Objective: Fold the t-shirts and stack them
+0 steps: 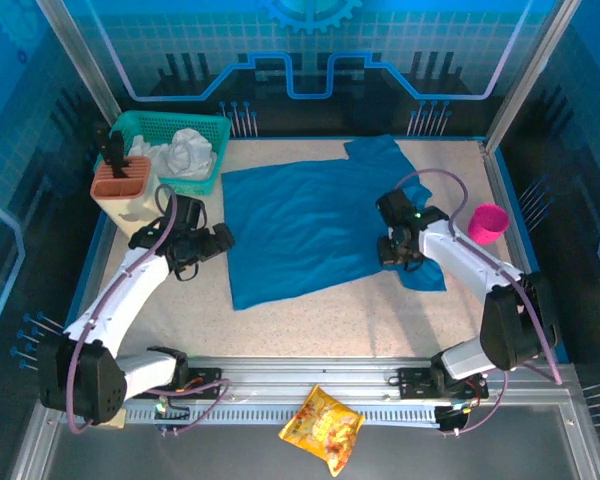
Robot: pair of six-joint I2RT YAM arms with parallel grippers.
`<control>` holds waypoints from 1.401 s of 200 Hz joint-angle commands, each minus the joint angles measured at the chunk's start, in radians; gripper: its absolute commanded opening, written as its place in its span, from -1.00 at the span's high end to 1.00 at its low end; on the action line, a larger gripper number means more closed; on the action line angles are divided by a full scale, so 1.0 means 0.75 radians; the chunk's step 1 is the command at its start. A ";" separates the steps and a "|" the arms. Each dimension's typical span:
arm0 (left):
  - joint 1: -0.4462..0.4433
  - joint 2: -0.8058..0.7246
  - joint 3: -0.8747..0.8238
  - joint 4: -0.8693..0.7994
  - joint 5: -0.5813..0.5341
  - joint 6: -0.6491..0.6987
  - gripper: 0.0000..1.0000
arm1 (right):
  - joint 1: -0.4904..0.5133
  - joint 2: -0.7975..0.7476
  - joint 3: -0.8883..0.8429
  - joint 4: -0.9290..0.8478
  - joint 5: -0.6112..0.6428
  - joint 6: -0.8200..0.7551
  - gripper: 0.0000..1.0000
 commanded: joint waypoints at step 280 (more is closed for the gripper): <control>-0.047 0.310 0.194 -0.144 0.068 0.104 -0.87 | -0.191 0.273 0.295 -0.354 -0.434 -0.177 0.20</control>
